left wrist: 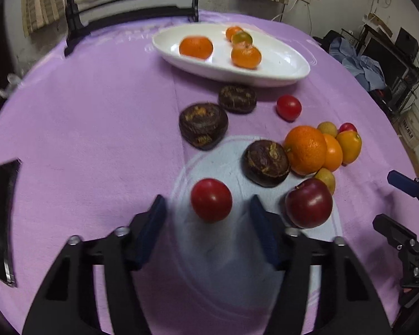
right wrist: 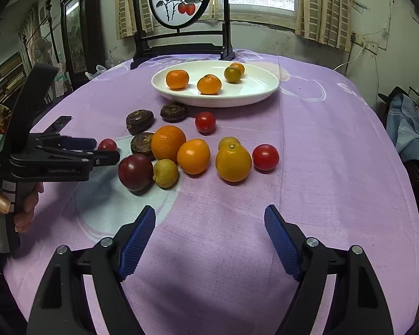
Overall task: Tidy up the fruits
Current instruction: 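Grasp a red tomato with the left tool while the right tool grasps another red tomato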
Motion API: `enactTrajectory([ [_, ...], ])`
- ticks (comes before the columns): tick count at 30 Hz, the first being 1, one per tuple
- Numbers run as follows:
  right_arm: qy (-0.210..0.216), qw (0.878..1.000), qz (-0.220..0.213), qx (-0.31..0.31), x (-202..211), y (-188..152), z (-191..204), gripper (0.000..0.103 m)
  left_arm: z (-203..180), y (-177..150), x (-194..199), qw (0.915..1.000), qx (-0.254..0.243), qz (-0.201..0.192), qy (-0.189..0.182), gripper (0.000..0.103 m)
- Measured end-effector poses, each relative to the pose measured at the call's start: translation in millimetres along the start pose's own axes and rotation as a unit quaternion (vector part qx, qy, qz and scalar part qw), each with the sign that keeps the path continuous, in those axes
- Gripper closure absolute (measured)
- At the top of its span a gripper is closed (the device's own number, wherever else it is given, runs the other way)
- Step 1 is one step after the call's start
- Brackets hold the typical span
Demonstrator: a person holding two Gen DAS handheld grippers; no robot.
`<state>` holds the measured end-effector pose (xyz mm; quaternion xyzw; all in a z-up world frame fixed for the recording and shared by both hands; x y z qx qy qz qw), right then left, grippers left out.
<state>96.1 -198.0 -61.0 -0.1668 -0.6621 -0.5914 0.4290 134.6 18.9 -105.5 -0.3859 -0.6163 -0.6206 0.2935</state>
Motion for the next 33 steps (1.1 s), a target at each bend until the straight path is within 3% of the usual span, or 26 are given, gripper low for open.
enactTrajectory([
  [2, -0.005, 1.0, 0.004, -0.004, -3.0, 1.1, -4.4, 0.022, 3.4, 1.4, -0.6, 1.0, 0.007, -0.002, 0.003, 0.069],
  [4, -0.023, 1.0, 0.006, -0.006, -6.2, 5.1, -11.9, 0.022, 4.9, 1.5, 0.2, 0.9997, 0.018, -0.002, -0.018, 0.075],
  [13, -0.084, 0.996, 0.038, 0.0, -37.0, 19.0, -51.3, 0.022, 6.0, -0.4, 1.9, 0.9996, 0.014, -0.007, -0.025, 0.075],
  [22, -0.069, 0.996, 0.049, 0.014, -66.8, 37.1, -59.4, 0.035, 4.3, 0.1, 2.0, 0.9998, 0.001, -0.01, -0.019, 0.075],
  [25, -0.04, 0.998, 0.047, 0.01, -76.6, 46.7, -58.4, 0.047, 4.3, 0.6, 1.5, 0.9998, -0.002, -0.01, -0.018, 0.075],
  [26, -0.026, 0.998, 0.05, 0.005, -78.5, 48.8, -58.1, 0.056, 4.3, 0.3, 1.5, 0.9998, -0.002, -0.01, -0.018, 0.075],
  [27, -0.021, 0.999, 0.05, 0.004, -79.3, 50.8, -57.0, 0.064, 4.3, 0.5, 1.4, 0.9998, -0.002, -0.01, -0.018, 0.075],
  [29, -0.021, 0.999, 0.048, 0.007, -78.2, 51.2, -53.2, 0.072, 4.1, 0.4, 1.5, 0.9998, 0.0, -0.01, -0.019, 0.075],
  [33, -0.015, 0.999, 0.045, -0.009, -70.6, 47.4, -51.1, 0.072, 3.9, 0.4, 1.9, 0.9998, 0.001, -0.009, -0.02, 0.075],
])
Point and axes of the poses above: each gripper's, at about its wrist camera, not at the fingertips, and x roughly against the way its jaws point, z to its left, y to its top, the point moved 6 cm from there along -x, roughly the way its jaws point, and after that the axes turned 4 degrees about -x, right-handed, at the moved point
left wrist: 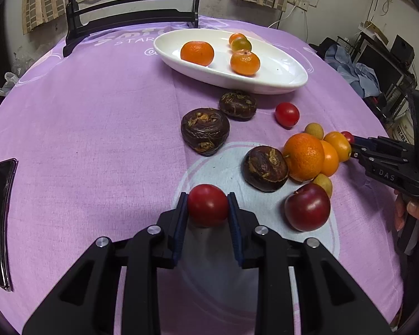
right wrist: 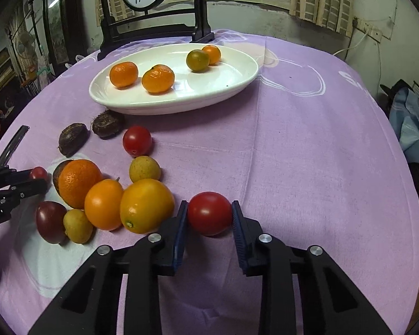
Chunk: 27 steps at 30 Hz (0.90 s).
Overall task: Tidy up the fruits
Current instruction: 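Grasp a red tomato with the left tool while the right tool grasps another red tomato, then place both red tomatoes on the white plate and open both tools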
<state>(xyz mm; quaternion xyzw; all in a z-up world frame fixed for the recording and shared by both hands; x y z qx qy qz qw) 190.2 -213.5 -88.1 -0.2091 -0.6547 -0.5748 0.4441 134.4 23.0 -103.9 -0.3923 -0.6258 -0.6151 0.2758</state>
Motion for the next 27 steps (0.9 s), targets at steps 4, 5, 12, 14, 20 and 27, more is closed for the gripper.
enactTrajectory([
  [4, 0.001, 1.0, -0.017, -0.005, 21.2, -5.0, 2.4, 0.072, 0.1, 0.6, 6.8, 1.0, -0.004, -0.006, 0.005, 0.076],
  [5, 0.001, 1.0, -0.023, -0.003, 27.2, -5.9, 3.6, 0.072, 0.5, 0.9, 9.2, 0.9999, -0.005, -0.007, 0.005, 0.076],
  [12, 0.027, 0.997, -0.071, 0.014, 73.2, 1.5, 23.5, 0.072, 0.0, 11.2, 37.6, 0.9996, -0.012, -0.026, -0.001, 0.076],
  [14, 0.039, 0.996, -0.082, 0.02, 81.6, 8.1, 30.3, 0.072, -2.1, 21.7, 49.3, 0.9991, -0.02, -0.038, -0.003, 0.076],
  [20, 0.053, 0.992, -0.103, 0.048, 88.0, 41.1, 51.7, 0.072, -10.5, 69.2, 64.1, 0.9971, -0.04, -0.064, -0.005, 0.076],
  [27, 0.06, 0.992, -0.099, 0.039, 54.5, 81.7, 60.7, 0.072, -22.3, 129.5, 35.3, 0.9969, -0.036, -0.067, -0.018, 0.076],
])
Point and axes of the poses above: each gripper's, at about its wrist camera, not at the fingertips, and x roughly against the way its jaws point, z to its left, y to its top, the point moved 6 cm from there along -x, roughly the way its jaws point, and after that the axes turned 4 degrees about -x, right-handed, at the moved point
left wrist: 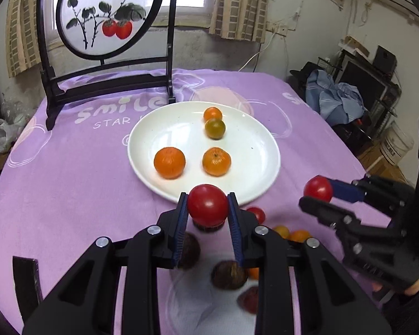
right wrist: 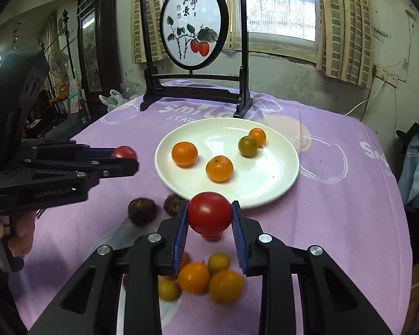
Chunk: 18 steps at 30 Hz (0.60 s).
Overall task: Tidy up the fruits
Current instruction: 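Place both red tomatoes on the white plate and open both tools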
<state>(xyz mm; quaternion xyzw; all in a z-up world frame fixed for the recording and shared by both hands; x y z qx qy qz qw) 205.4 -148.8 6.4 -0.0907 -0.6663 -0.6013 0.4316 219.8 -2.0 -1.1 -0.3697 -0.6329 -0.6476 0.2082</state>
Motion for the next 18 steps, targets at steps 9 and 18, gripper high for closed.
enactTrajectory([
  [9, -0.032, 0.999, 0.039, -0.012, -67.1, 14.7, -19.1, 0.072, 10.4, 27.1, -79.5, 0.9985, 0.02, 0.051, -0.003, 0.076],
  [18, -0.051, 0.997, 0.063, -0.018, -91.8, 7.0, -28.9, 0.067, 14.8, 24.3, -105.9, 0.9969, 0.03, 0.073, 0.002, 0.052],
])
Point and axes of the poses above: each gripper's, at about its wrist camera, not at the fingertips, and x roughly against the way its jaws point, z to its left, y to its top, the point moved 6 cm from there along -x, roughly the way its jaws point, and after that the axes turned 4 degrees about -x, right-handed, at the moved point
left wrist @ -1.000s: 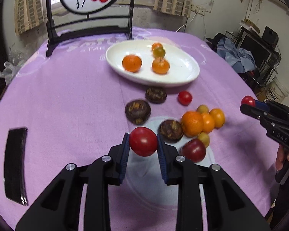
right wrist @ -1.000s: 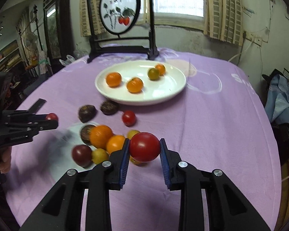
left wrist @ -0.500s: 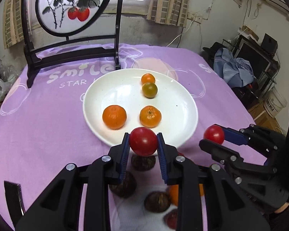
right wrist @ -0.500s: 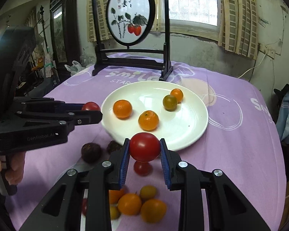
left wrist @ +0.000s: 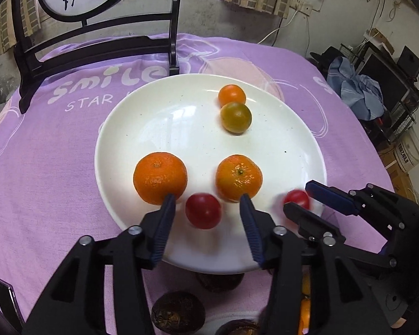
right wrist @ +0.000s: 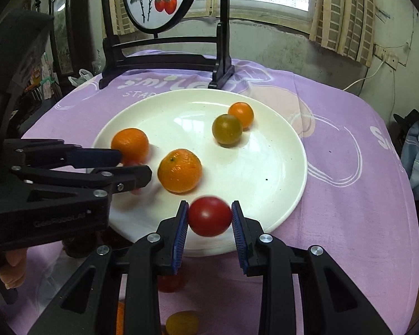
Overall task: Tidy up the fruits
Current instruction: 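Place both red tomatoes on the white plate and open both tools, then grasp a yellow-orange citrus with the right tool while the left tool grasps a dark red plum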
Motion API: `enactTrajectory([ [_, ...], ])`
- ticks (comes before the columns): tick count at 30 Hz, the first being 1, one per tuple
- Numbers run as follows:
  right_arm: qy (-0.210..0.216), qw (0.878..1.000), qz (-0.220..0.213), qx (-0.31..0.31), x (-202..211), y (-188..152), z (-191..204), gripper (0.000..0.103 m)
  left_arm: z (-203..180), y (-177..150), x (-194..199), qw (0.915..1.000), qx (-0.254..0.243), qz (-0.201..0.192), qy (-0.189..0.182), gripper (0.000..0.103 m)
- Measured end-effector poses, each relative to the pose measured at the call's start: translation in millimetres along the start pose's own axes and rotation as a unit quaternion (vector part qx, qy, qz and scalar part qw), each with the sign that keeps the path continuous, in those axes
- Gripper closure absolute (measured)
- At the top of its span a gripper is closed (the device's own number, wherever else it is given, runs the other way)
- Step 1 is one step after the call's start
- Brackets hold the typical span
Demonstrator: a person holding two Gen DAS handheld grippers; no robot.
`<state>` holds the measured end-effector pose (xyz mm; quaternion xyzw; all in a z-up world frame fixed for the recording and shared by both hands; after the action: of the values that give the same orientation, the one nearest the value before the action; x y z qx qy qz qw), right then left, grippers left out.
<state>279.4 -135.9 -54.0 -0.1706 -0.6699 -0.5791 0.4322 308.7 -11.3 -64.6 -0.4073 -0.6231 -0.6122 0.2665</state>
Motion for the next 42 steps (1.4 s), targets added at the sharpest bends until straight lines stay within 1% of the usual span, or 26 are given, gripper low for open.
enactTrajectory([
  [2, -0.002, 1.0, -0.006, -0.001, 5.5, -1.8, -0.9, 0.062, 2.5, -1.2, 5.8, 1.0, 0.002, -0.005, 0.007, 0.045],
  [5, -0.006, 1.0, -0.013, -0.002, 17.5, -6.2, -3.8, 0.06, 7.9, -6.2, 20.2, 0.9998, 0.011, -0.015, 0.012, 0.04],
  [6, -0.004, 1.0, -0.015, -0.002, 22.7, -8.4, -4.8, 0.056, 9.7, -9.4, 26.2, 0.9996, 0.014, -0.019, 0.015, 0.039],
  [7, -0.004, 1.0, -0.02, -0.001, 30.6, -12.5, -6.4, 0.054, 11.5, -13.5, 32.0, 0.9995, 0.014, -0.022, 0.02, 0.036],
  [8, -0.006, 1.0, -0.024, 0.001, 38.4, -17.3, -8.1, 0.049, 13.2, -17.9, 37.2, 0.9993, 0.014, -0.025, 0.024, 0.033],
  [10, -0.011, 0.999, -0.029, 0.006, 50.8, -26.8, -11.4, 0.048, 16.9, -29.2, 51.9, 0.9986, 0.016, -0.036, 0.035, 0.031],
  [13, -0.017, 0.999, -0.031, 0.001, 68.6, -45.4, -18.4, 0.048, 23.4, -47.6, 71.9, 0.9969, 0.027, -0.054, 0.049, 0.023],
  [15, -0.014, 0.999, -0.029, -0.006, 78.7, -60.0, -20.8, 0.048, 26.1, -62.4, 82.8, 0.9963, 0.032, -0.059, 0.054, 0.022],
  [17, -0.012, 1.0, -0.026, -0.008, 89.0, -78.4, -20.8, 0.047, 26.1, -80.3, 90.9, 0.9965, 0.035, -0.057, 0.05, 0.02],
  [20, -0.014, 1.0, -0.022, -0.005, 99.4, -102.1, -16.3, 0.035, 24.5, -103.9, 97.4, 0.997, 0.039, -0.05, 0.045, 0.018],
  [23, -0.01, 1.0, 0.0, 0.004, 100.1, -129.0, -5.5, 0.035, 22.8, -123.9, 100.1, 0.9971, 0.04, -0.047, 0.045, 0.016],
  [24, -0.011, 1.0, 0.005, 0.008, 99.1, -133.3, -3.0, 0.035, 21.9, -129.9, 101.1, 0.9971, 0.042, -0.046, 0.043, 0.015],
  [27, -0.029, 0.999, 0.022, 0.022, 91.2, -149.9, 4.3, 0.035, 20.0, -139.8, 100.5, 0.9976, 0.044, -0.041, 0.033, 0.015],
  [30, -0.043, 0.998, 0.032, 0.016, 84.3, -154.4, 4.5, 0.035, 16.8, -147.5, 97.8, 0.9982, 0.043, -0.036, 0.022, 0.015],
  [35, -0.049, 0.998, 0.034, 0.005, 74.4, -148.0, 0.3, 0.035, 13.2, -151.5, 95.8, 0.9986, 0.037, -0.035, 0.014, 0.015],
  [37, -0.05, 0.998, 0.031, 0.003, 70.5, -142.8, -1.2, 0.035, 13.5, -152.8, 94.5, 0.9986, 0.038, -0.035, 0.008, 0.014],
  [42, -0.041, 0.999, 0.035, 0.0, 57.1, -130.0, -2.1, 0.035, 12.1, -156.6, 85.3, 0.9991, 0.037, -0.018, -0.002, 0.014],
])
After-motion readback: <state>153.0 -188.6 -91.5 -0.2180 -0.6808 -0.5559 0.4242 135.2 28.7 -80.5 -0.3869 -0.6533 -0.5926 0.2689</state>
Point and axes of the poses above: each gripper's, at about its wrist camera, not at the fingertips, and x roughly against the way its jaws point, z to its left, y to its top, the point moved 6 cm from there along -x, roughly the way its jaws point, and after that the axes turned 4 degrees about -x, right-handed, at the moved point
